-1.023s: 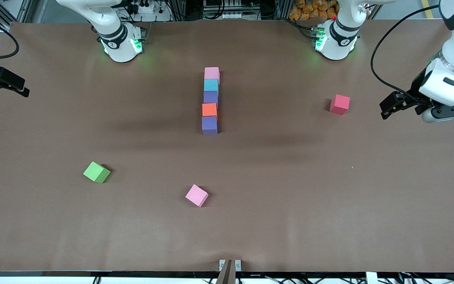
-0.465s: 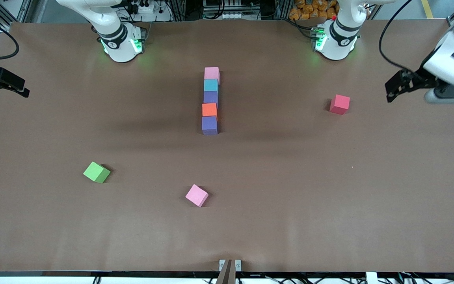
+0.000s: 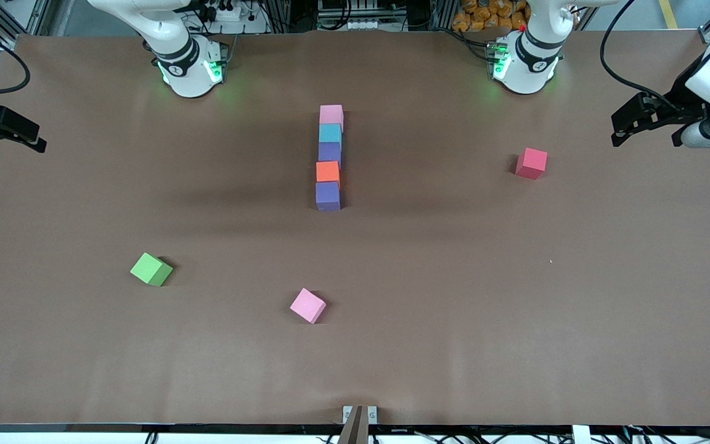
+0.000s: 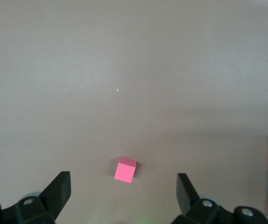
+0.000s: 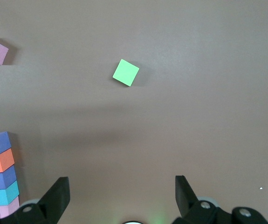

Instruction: Arrange blocks into number 1

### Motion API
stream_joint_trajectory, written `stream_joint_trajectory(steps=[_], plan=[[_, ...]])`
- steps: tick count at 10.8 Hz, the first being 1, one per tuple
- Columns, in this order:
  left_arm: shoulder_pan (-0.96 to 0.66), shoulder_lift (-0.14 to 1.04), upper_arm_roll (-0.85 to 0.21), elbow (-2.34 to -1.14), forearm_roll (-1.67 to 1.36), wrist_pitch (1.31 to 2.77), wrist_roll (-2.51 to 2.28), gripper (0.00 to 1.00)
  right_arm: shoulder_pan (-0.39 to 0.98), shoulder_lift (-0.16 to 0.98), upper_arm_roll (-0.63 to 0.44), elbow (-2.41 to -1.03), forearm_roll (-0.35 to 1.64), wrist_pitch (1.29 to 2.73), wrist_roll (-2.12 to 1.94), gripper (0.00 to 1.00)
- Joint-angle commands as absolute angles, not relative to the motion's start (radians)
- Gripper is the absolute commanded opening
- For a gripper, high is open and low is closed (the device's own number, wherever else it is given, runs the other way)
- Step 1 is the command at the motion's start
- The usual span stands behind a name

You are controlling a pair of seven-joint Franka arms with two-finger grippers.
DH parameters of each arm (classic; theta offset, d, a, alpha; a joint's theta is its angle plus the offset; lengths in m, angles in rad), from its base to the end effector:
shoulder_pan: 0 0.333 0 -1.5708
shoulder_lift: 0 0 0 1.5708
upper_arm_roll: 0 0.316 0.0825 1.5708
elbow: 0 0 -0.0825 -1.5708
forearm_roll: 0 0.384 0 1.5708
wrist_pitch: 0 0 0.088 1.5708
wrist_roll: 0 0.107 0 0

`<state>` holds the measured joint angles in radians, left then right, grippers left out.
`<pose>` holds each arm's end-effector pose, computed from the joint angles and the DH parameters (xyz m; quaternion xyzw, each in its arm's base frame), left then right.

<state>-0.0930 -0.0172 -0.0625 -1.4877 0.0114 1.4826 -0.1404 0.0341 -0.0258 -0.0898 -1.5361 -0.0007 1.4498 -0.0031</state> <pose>0.5338 -0.0827 0.6650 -0.9999 0.0070 -0.0069 0.0053 0.5332 -0.0305 0.6444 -0.9992 0.0263 0.0303 0.0017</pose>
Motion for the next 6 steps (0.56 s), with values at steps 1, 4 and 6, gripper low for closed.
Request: stream_joint_trajectory(steps=[1,4,6], plan=[[-0.084,-0.003,-0.069,-1.453,-0.008,1.463,-0.135,1.0,0.028,-0.015,-0.087,-1.514,-0.003,1.442,-0.003,1.0],[-0.08,-0.003,-0.069,-1.457,-0.009,1.488,-0.132,1.0,0.026,-0.015,-0.087,-1.513,-0.006,1.443,-0.005,1.0],[-0.08,-0.005,-0.069,-1.46,-0.009,1.489,-0.132,1.0,0.026,-0.015,-0.087,-1.513,-0.006,1.443,-0.005,1.0]])
